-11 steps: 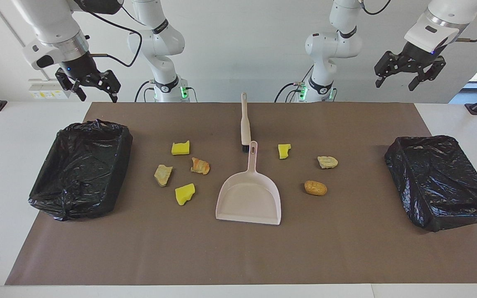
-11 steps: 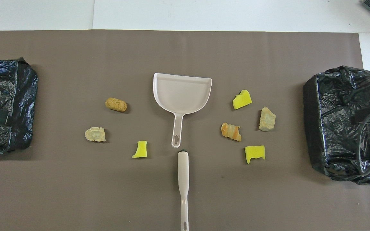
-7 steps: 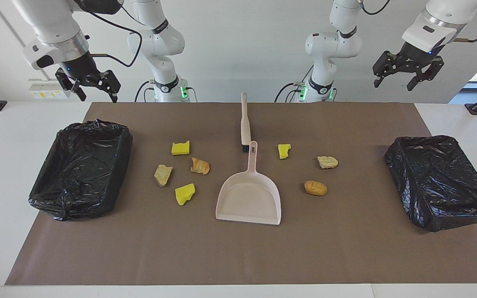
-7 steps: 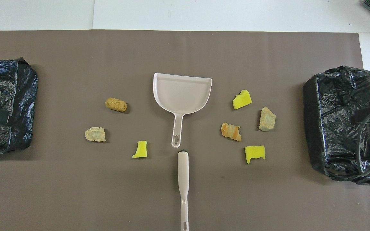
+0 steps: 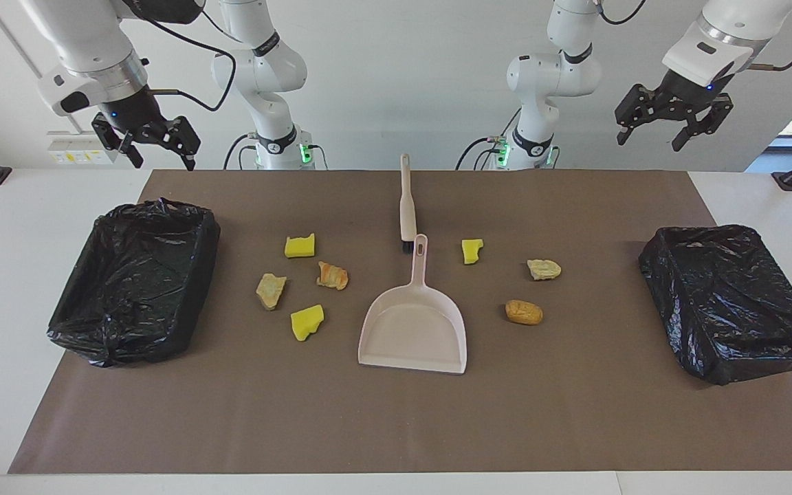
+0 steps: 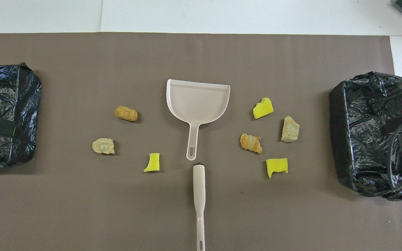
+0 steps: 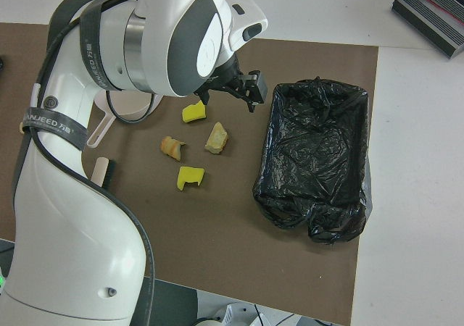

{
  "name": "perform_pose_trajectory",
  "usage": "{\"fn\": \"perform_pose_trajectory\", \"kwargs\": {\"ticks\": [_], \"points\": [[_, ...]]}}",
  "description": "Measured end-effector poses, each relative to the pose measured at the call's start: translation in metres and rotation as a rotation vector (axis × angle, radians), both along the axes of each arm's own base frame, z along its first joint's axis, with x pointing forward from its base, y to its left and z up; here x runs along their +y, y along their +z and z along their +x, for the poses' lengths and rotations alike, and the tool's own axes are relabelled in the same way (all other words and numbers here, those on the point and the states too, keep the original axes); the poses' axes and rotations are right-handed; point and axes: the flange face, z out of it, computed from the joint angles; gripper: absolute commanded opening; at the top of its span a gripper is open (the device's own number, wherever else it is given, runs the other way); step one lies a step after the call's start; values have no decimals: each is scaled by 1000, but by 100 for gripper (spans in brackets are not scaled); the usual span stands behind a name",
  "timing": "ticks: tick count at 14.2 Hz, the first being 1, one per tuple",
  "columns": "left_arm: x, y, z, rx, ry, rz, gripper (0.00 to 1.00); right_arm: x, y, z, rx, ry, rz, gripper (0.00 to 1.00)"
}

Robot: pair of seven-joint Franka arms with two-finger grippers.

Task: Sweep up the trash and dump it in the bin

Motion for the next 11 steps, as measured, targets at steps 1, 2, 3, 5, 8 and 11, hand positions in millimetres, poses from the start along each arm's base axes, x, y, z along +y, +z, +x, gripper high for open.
{"fn": "perform_pose_trajectory", "kwargs": {"ticks": [1,2,3,5,8,11], "points": [[-11,-4,-4,9,-21,1,100,0,0,0,0,0,0,100],[-25,-9,-12,15,-46,4,100,0,0,0,0,0,0,100],[-39,-15,-22,11,-58,7,100,0,0,0,0,0,0,100],[-73,-36,-50,-6,-42,25,100,0,0,0,0,0,0,100],[-130,-81,-103,10,-45,65,100,0,0,0,0,0,0,100],[-182,-130,-147,13,-27,67,100,0,0,0,0,0,0,100]]}}
